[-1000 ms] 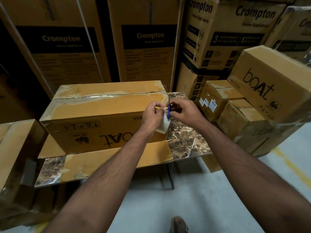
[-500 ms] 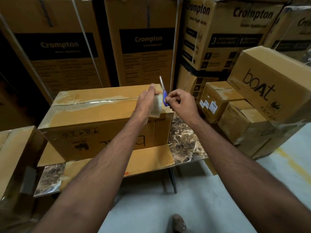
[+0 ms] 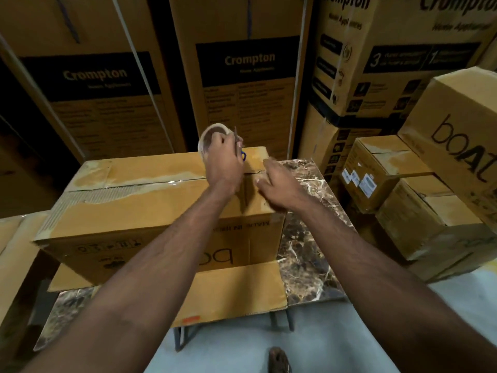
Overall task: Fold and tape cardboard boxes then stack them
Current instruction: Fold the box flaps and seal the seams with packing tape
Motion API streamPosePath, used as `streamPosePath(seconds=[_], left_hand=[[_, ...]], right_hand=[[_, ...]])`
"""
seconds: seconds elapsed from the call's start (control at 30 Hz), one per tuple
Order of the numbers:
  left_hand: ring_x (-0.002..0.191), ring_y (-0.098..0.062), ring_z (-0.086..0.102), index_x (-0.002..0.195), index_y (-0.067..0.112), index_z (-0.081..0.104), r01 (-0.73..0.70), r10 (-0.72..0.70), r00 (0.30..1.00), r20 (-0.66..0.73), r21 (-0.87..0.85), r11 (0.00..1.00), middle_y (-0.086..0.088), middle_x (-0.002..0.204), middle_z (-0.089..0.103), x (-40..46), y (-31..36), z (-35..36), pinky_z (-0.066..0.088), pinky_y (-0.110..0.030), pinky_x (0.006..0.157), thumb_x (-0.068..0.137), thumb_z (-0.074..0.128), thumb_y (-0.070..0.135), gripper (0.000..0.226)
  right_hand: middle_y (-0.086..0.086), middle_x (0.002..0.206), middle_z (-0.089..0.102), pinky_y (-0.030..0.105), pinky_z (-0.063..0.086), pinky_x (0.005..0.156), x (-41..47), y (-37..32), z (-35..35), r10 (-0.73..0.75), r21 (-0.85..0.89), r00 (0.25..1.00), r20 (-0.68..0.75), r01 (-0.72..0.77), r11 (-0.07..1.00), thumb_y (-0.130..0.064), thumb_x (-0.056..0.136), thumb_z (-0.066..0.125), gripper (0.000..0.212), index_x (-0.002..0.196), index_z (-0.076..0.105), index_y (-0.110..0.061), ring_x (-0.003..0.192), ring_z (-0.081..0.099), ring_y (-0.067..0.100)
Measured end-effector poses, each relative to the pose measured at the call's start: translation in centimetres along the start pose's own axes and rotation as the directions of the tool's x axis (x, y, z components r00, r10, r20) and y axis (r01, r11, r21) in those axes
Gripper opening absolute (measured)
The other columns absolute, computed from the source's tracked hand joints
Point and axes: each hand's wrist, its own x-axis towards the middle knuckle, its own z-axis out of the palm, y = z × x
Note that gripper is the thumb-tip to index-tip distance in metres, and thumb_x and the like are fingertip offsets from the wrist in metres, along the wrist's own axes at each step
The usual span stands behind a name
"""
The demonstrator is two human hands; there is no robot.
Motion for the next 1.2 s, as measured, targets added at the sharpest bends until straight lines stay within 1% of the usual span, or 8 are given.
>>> streamPosePath(seconds=[0.13,0.33,0.6,0.67,0.73,0.87,1.03,1.2], left_hand=[[0.115,-0.024,0.052,0.127,0.018,0.062,-0.033,0.005,0.993,0.118,0.234,0.972,-0.007,0.126,0.055,0.8,-1.6,3.5,0.041,-0.045,0.097,0.101,0.051,0.022,0.028],[0.123,-0.023,0.047,0.127,0.02,0.061,-0.039,0.002,0.991,0.137,0.268,0.963,-0.006,0.129,0.055,1.2,-1.8,6.6,0.035,-0.044,0.102,0.098,0.054,0.021,0.03],[0.119,-0.022,0.05,0.124,0.022,0.061,-0.031,-0.016,0.988,0.155,0.298,0.954,-0.004,0.127,0.055,1.7,-2.8,6.9,0.035,-0.044,0.102,0.096,0.054,0.018,0.029],[0.121,-0.022,0.05,0.125,0.022,0.061,-0.023,-0.029,0.985,0.169,0.297,0.954,-0.004,0.128,0.055,1.4,-2.7,7.2,0.035,-0.045,0.102,0.096,0.054,0.018,0.029],[0.122,-0.022,0.05,0.125,0.022,0.06,-0.022,-0.038,0.982,0.186,0.309,0.951,-0.004,0.129,0.055,1.5,-2.6,7.3,0.036,-0.046,0.103,0.097,0.054,0.018,0.029],[0.123,-0.022,0.048,0.124,0.021,0.061,-0.02,-0.043,0.981,0.188,0.319,0.948,-0.004,0.129,0.055,1.5,-3.0,7.3,0.034,-0.044,0.104,0.1,0.05,0.019,0.027],[0.124,-0.02,0.047,0.123,0.022,0.061,-0.031,-0.033,0.98,0.196,0.314,0.949,-0.003,0.13,0.056,1.7,-2.9,7.3,0.034,-0.043,0.104,0.1,0.048,0.021,0.026],[0.123,-0.021,0.047,0.124,0.02,0.06,-0.059,-0.007,0.981,0.195,0.326,0.944,-0.004,0.13,0.055,2.2,-2.3,7.5,0.034,-0.043,0.103,0.099,0.047,0.021,0.028]], right_hand=[[0.009,0.169,0.005,0.057,0.01,0.124,3.9,1.7,1.3,0.048,-0.156,0.98,0.191,-0.018,0.988,-0.051,0.106,0.031,0.07,0.16,0.012,-0.01,0.156,0.005,0.025],[0.009,0.169,-0.001,0.057,0.01,0.124,10.4,3.8,1.3,0.066,-0.156,0.979,0.193,-0.036,0.987,-0.049,0.106,0.027,0.07,0.16,0.007,-0.009,0.156,0.002,0.025],[0.011,0.163,0.029,0.049,0.028,0.118,15.8,4.5,2.4,0.223,0.211,0.953,0.206,-0.266,0.941,-0.049,0.105,0.031,0.064,0.158,0.022,-0.013,0.147,0.031,0.031],[0.009,0.135,0.054,0.038,0.04,0.098,16.4,5.1,2.6,0.297,0.384,0.922,0.248,-0.375,0.844,-0.049,0.107,0.028,0.051,0.139,0.047,-0.013,0.121,0.053,0.028],[0.003,0.12,0.053,0.032,0.036,0.093,16.4,5.3,2.5,0.296,0.493,0.921,0.255,-0.387,0.779,-0.047,0.109,0.024,0.046,0.131,0.051,-0.018,0.111,0.051,0.02],[0.008,0.164,0.025,0.038,0.017,0.122,15.6,5.5,2.6,0.31,0.575,0.869,0.386,-0.489,0.656,-0.058,0.106,0.011,0.072,0.159,0.026,-0.01,0.151,0.026,0.025],[0.005,0.166,0.023,0.049,0.01,0.125,16.1,8.1,2.8,0.186,0.57,0.863,0.47,-0.457,0.683,-0.1,0.065,0.001,0.126,0.159,0.028,-0.02,0.153,0.02,0.024],[-0.001,0.17,0.005,0.051,0.011,0.124,12.2,5.2,2.3,0.226,0.695,0.949,0.219,-0.314,0.647,-0.068,0.1,0.025,0.074,0.162,0.009,-0.029,0.154,0.011,0.02]])
